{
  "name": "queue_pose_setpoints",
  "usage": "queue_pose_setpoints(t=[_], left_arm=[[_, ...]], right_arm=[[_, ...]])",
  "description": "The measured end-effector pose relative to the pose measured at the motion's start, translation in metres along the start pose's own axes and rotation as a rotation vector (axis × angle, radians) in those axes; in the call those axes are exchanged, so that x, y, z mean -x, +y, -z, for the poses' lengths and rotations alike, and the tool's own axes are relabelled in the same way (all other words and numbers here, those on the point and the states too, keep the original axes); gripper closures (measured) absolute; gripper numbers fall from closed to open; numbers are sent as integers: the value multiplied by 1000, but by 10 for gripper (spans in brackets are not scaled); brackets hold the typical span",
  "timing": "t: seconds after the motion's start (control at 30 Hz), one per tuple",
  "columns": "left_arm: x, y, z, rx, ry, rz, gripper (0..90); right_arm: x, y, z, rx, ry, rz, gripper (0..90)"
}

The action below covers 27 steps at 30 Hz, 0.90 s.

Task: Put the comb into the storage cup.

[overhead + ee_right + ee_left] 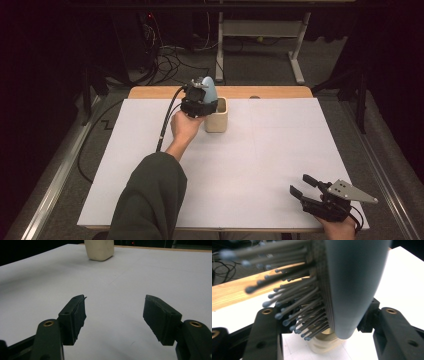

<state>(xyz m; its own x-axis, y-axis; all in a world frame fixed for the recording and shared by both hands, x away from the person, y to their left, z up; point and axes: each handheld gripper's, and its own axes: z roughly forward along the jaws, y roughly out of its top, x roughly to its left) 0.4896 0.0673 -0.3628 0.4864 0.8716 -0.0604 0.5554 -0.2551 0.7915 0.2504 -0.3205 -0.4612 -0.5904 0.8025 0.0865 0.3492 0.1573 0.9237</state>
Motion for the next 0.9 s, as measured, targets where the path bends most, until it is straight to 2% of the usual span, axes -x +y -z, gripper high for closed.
queue_pose_setpoints(t=[0.17, 0.23, 0.33, 0.63, 0.9], left_arm=[[-1, 0, 3, 11, 14, -25, 397], [0, 0, 5, 18, 39, -52, 382], [0, 0, 7, 18, 41, -69, 357], [-4, -4, 12, 8, 39, -74, 314], [-7, -7, 18, 15, 15, -63, 303]], right_arm=[[0, 0, 0, 2, -2, 0, 351], [0, 0, 0, 0, 0, -1, 351], [0, 0, 0, 0, -1, 0, 350], [0, 0, -1, -2, 0, -2, 350], [-1, 0, -1, -3, -1, 2, 351]])
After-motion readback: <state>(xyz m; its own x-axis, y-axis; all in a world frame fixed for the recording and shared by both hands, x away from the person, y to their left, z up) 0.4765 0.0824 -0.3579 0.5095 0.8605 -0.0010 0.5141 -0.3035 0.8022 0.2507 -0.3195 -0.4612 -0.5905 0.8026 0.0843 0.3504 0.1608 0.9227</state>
